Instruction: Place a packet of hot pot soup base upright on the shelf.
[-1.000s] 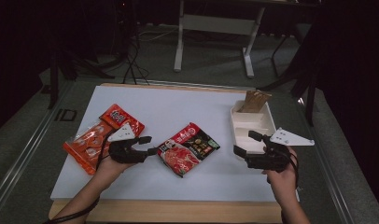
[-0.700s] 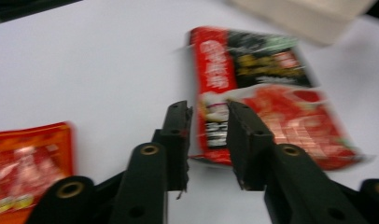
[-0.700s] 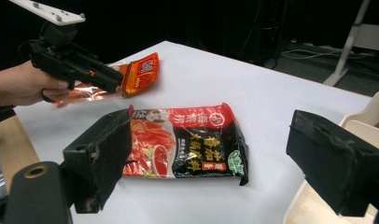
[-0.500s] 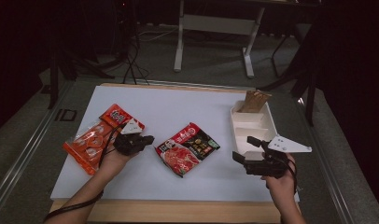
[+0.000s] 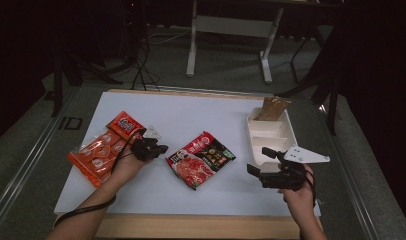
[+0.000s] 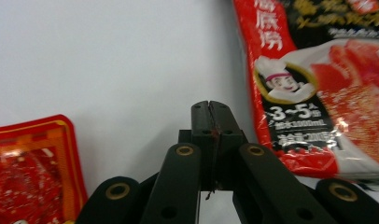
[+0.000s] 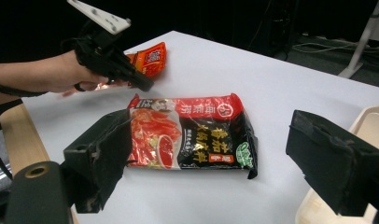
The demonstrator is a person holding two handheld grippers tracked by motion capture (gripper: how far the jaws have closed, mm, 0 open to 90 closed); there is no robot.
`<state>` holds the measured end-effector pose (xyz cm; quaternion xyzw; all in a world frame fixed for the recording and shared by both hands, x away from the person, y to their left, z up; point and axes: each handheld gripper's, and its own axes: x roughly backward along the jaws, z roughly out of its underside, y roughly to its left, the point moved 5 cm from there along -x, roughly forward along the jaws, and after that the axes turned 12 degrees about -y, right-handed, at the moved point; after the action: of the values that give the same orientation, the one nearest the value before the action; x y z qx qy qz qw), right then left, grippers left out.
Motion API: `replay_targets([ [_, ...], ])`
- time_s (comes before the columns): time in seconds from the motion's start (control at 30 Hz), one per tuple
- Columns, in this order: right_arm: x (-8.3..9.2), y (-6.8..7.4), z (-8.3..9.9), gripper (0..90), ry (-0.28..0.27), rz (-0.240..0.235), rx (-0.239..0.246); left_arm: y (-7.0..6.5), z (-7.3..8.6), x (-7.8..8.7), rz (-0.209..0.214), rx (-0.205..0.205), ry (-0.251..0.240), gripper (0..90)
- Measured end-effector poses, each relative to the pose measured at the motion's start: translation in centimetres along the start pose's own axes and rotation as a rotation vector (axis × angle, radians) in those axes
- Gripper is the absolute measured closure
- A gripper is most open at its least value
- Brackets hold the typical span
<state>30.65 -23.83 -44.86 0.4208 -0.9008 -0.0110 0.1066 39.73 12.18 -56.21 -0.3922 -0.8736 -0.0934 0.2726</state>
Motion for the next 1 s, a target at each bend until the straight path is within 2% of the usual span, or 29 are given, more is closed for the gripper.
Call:
replay_targets([
  [0.2, 0.0, -0.1, 0.1, 14.4, 0.004, -0.001, -0.002, -1.1, 0.1, -0.6, 0.046, -0.027, 0.033, 89.6],
  [0.27, 0.0, -0.1, 0.1, 14.4, 0.006, 0.000, -0.001, -1.3, 0.2, -0.7, 0.041, -0.040, 0.038, 89.6],
  [0.47, -0.1, 0.0, 0.3, 14.4, 0.023, 0.002, 0.013, -1.3, 0.3, -0.6, 0.042, -0.037, 0.045, 89.7],
  [0.5, -0.1, -0.1, 0.3, 14.4, 0.023, 0.004, 0.016, -1.5, 0.3, -0.4, 0.063, -0.026, 0.047, 89.7],
  [0.57, -0.2, -0.1, 0.3, 14.4, 0.019, -0.001, 0.007, -1.9, 0.4, -0.2, 0.076, -0.022, 0.055, 89.7],
  [0.7, -0.3, -0.1, 0.4, 14.4, 0.022, -0.008, 0.002, -3.0, 0.6, 0.1, 0.102, -0.050, 0.066, 89.7],
  [0.8, -0.4, 0.0, 0.5, 14.4, 0.028, -0.010, 0.006, -3.7, 0.9, 0.4, 0.123, -0.043, 0.068, 89.7],
  [0.9, -0.5, 0.0, 0.5, 14.4, 0.030, -0.009, 0.008, -4.2, 0.9, 0.6, 0.146, -0.028, 0.058, 89.6],
  [1.0, -0.4, 0.0, 0.5, 15.1, 0.030, -0.006, 0.010, -4.5, 0.7, 0.9, 0.150, -0.037, 0.049, 89.6],
])
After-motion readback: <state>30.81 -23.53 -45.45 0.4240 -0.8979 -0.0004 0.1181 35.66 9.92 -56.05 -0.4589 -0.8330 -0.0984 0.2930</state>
